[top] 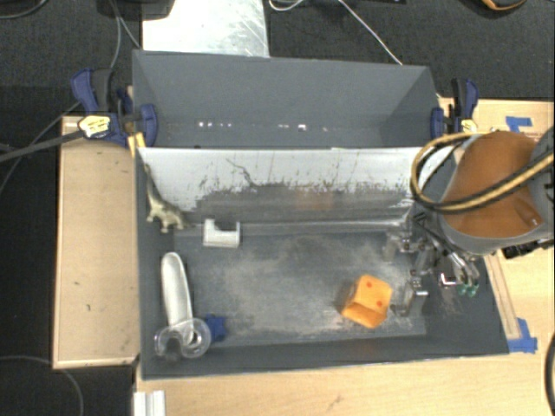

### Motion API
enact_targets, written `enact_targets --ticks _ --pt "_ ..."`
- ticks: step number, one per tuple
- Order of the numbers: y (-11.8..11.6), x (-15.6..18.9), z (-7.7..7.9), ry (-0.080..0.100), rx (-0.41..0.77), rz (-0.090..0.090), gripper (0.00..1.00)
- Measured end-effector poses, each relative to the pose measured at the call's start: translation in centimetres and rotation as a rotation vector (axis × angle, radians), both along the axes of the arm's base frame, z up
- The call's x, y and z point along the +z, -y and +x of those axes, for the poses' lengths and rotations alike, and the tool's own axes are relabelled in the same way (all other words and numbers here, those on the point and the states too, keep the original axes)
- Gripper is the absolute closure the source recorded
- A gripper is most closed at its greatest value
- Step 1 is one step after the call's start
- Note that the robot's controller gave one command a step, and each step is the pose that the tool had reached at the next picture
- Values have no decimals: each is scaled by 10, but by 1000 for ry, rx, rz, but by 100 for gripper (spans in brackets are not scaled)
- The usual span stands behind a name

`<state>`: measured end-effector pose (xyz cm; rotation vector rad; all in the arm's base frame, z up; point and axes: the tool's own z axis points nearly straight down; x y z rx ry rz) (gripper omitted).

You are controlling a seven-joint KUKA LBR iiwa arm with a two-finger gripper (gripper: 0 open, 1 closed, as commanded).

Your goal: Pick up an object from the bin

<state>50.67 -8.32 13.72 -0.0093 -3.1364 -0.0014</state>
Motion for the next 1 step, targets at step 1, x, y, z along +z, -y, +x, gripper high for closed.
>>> enact_targets --ticks 1 --pt "0 4 2 8 5 -1 0"
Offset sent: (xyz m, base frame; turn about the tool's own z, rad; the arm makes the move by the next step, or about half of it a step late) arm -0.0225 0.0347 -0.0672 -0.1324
